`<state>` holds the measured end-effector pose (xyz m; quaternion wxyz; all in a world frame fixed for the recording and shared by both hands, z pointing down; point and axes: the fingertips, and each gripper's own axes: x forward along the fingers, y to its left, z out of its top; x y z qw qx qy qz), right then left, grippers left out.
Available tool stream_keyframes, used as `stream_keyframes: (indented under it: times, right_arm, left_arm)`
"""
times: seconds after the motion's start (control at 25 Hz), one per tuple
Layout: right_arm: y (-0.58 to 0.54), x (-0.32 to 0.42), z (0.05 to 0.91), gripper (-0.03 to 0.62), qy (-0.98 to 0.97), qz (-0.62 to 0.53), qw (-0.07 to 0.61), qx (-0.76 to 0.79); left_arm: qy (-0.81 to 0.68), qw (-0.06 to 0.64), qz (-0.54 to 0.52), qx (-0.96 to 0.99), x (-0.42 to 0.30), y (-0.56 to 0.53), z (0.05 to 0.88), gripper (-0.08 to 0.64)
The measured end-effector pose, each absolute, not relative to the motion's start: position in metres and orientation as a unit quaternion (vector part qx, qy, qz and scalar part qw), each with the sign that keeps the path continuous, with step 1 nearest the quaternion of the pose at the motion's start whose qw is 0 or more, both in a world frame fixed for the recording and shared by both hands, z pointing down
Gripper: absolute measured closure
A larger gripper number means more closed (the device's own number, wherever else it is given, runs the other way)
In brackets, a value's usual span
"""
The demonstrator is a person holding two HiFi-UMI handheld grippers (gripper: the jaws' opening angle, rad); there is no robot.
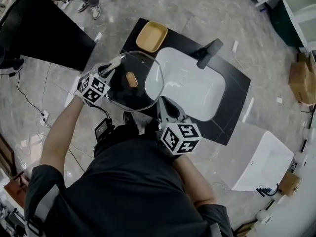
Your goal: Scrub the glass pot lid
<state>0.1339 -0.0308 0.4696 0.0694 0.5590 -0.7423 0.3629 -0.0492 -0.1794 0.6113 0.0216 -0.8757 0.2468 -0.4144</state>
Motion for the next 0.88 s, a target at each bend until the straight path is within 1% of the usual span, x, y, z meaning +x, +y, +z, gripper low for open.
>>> stream_keyframes:
  times: [0.28,0.48,0.64,0.88]
  right_arm:
    - [-0.023,0.146,0.475,0.584,-0.729,0.372,0.069,0.571]
    - [-0.025,0.135,0.475,0.585,-0.739,0.373,0.075,0.555]
    - [-0.025,0.125,0.478,0.584,-0.746,0.381,0.077,0.541]
    - [-0.026,0.107,0.479,0.585,-0.760,0.384,0.088,0.516]
  left_arm:
    - [0.197,0.024,-0.445,-0.873,-0.043,-0.153,0.640,0.485]
    - [0.207,0.001,-0.435,-0.876,-0.038,-0.132,0.643,0.485]
    - [0.206,-0.005,-0.432,-0.878,-0.035,-0.112,0.643,0.485]
    - [0.185,0.019,-0.438,-0.880,-0.028,-0.079,0.644,0.485]
